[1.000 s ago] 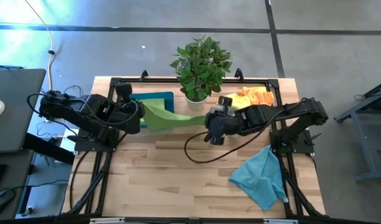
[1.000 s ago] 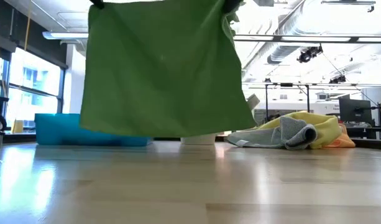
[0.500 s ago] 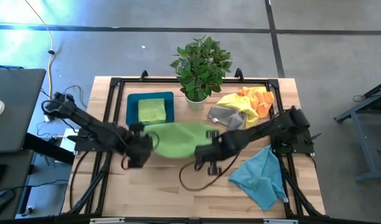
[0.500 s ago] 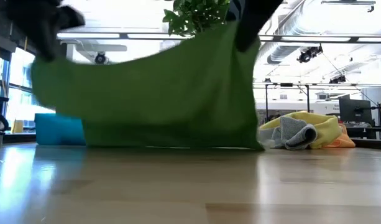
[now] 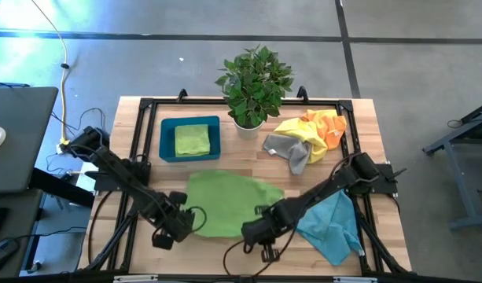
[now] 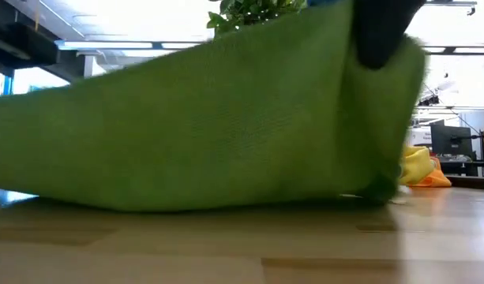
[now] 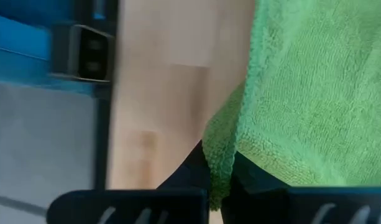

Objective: Fold microfiber towels
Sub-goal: Fold the green towel

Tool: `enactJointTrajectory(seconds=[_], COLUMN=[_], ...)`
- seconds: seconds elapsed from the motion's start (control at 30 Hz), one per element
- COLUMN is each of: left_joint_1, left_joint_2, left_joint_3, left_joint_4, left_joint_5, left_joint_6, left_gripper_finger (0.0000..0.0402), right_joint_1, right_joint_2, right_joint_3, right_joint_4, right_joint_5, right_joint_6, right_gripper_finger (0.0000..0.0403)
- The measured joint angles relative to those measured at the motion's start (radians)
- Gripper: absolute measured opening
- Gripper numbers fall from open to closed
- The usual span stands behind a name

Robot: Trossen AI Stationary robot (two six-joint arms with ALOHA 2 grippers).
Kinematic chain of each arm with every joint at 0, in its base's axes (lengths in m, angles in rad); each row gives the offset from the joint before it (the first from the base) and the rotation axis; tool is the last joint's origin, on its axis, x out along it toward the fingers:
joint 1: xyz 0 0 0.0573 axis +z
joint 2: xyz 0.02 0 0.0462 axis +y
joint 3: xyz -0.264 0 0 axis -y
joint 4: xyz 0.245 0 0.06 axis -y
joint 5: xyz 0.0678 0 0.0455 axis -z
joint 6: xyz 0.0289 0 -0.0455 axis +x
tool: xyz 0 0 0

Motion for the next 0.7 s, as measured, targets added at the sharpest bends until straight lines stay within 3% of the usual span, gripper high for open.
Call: enactJointTrajectory(seconds=[0.3, 0.57, 0.7], left_joint_1=[-0.006, 0.05, 0.091], left_joint_2=[0.001, 0.001, 0.0], left_joint_3=[0.0, 0.0, 0.0], left_joint_4=[0.02, 0.011, 0.007], left_joint_5=[0.042, 0.008, -0.058], left_joint_6=[-0.002, 0.02, 0.033], left_gripper_finger=[0.0, 0.0, 0.0], right_joint_1=[0.066, 0.074, 0.074], right_joint_2=[0.062, 0.085, 0.071], right_joint_3=[0.0, 0.0, 0.0], right_joint_4=[0.074, 0.002, -0.065], right_joint_5=[-0.041, -0.037, -0.01], right_joint_6=[0.048, 0.046, 0.008], right_gripper_finger=[0.0, 0.0, 0.0])
